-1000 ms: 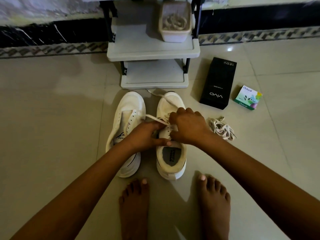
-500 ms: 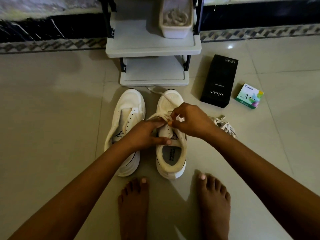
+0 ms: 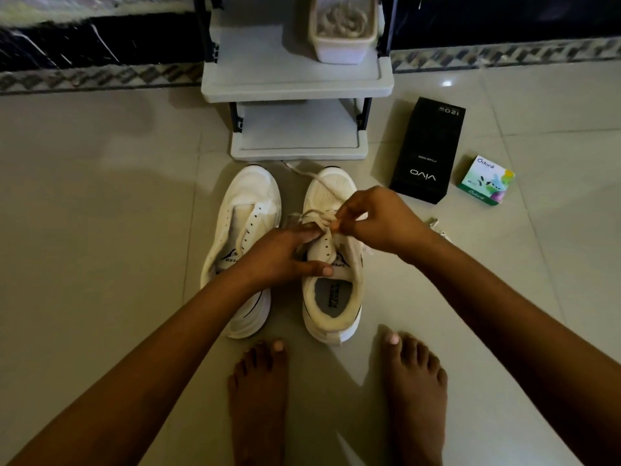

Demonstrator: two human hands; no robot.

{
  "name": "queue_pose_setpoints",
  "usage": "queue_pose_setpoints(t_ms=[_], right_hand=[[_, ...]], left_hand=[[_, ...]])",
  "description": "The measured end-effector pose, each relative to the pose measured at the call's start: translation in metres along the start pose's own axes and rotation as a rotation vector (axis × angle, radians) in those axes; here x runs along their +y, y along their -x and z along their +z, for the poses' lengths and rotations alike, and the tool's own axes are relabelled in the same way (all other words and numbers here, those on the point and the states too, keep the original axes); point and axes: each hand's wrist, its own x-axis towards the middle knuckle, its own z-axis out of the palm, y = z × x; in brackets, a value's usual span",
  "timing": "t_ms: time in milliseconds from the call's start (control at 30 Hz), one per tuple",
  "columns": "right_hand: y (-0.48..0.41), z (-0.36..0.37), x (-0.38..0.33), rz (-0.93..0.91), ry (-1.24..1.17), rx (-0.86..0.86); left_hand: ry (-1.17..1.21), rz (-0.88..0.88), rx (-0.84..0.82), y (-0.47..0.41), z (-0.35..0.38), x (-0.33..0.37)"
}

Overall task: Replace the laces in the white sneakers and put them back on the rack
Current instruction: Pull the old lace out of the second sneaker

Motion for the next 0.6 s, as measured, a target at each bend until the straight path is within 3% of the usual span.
queue_pose_setpoints(t_ms=[67, 167, 267, 400, 467, 600], right_hand=[[0.000, 0.001, 0.006, 0.026, 0.002, -0.027], [0.000, 0.013, 0.008, 0.029, 0.357, -0.097], [0.002, 0.020, 0.004, -0.039, 0.649, -0.020], [0.000, 0.029, 0.002, -0.139, 0.834, 0.111], [0.000, 0.027, 0.000, -0.123, 0.673, 0.121], [0.002, 0.009, -0.004, 0.005, -0.039, 0.071]], left_hand=[[0.013, -0.006, -0.006, 0.001, 0.000, 0.001], [0.018, -0.016, 0.005, 0.001, 0.000, 0.002], [0.035, -0.038, -0.002, 0.000, 0.001, 0.001], [0.005, -0.001, 0.008, 0.000, 0.000, 0.003], [0.010, 0.006, 0.009, 0.001, -0.001, 0.003], [-0.002, -0.001, 0.003, 0.000, 0.000, 0.001]])
